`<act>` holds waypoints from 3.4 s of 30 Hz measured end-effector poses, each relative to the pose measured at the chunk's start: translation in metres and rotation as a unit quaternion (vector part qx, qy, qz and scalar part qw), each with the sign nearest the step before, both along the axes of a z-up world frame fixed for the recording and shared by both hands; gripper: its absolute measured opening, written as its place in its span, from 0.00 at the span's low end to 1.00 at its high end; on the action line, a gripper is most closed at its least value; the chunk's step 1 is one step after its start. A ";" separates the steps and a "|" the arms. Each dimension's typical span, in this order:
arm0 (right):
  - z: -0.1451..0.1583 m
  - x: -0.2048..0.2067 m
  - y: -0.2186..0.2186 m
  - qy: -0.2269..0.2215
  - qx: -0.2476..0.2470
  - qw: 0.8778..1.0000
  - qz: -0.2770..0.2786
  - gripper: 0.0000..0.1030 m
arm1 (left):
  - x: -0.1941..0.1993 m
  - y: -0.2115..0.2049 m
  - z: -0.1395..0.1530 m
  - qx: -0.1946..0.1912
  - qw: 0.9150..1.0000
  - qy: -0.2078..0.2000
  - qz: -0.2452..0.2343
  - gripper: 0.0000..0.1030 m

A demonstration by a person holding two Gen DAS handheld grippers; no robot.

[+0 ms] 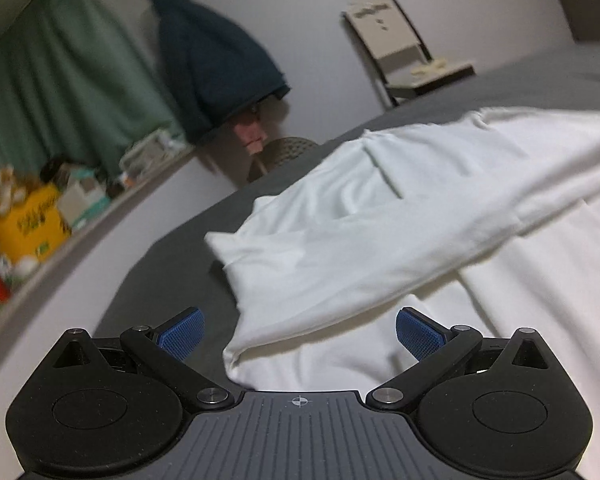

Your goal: Fold clothes

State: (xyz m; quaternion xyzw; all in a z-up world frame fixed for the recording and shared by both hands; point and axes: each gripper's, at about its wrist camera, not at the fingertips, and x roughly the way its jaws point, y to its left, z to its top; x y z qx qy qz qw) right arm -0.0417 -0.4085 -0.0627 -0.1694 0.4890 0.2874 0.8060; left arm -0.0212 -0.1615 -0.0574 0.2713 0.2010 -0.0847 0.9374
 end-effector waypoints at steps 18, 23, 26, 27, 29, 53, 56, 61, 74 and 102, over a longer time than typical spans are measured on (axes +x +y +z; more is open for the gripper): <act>-0.027 0.000 0.014 -0.039 -0.081 0.994 0.061 0.28 | 0.002 0.004 0.006 -0.019 1.000 0.014 -0.016 1.00; -0.012 0.009 -0.008 0.015 0.010 0.999 0.029 0.04 | 0.004 0.008 0.011 -0.037 0.999 0.012 -0.007 1.00; 0.003 0.002 -0.018 0.046 0.054 0.997 0.037 0.04 | 0.005 0.013 0.013 -0.051 0.999 0.010 0.002 1.00; 0.006 -0.001 -0.020 0.055 0.064 0.996 0.043 0.04 | 0.006 0.015 0.014 -0.057 0.998 0.011 0.002 1.00; 0.004 -0.005 -0.020 0.075 0.072 0.993 0.054 0.04 | 0.007 0.017 0.015 -0.070 0.997 0.013 0.001 1.00; 0.021 0.276 -0.039 -0.034 0.251 0.926 -0.279 0.57 | 0.165 0.097 0.019 -0.354 0.917 0.078 0.167 1.00; 0.006 0.317 -0.040 -0.022 0.265 0.910 -0.319 0.57 | 0.201 0.108 0.004 -0.382 0.901 0.085 0.189 1.00; -0.019 0.362 -0.030 -0.024 0.206 0.924 -0.323 0.57 | 0.250 0.119 -0.024 -0.428 0.875 0.095 0.207 1.00; -0.032 0.388 -0.009 -0.038 0.204 0.938 -0.279 0.07 | 0.308 0.089 -0.050 -0.364 0.901 0.120 0.202 0.06; 0.019 0.061 -0.076 -0.120 0.085 0.989 0.013 0.34 | 0.002 -0.014 -0.022 -0.036 0.983 0.102 -0.149 0.41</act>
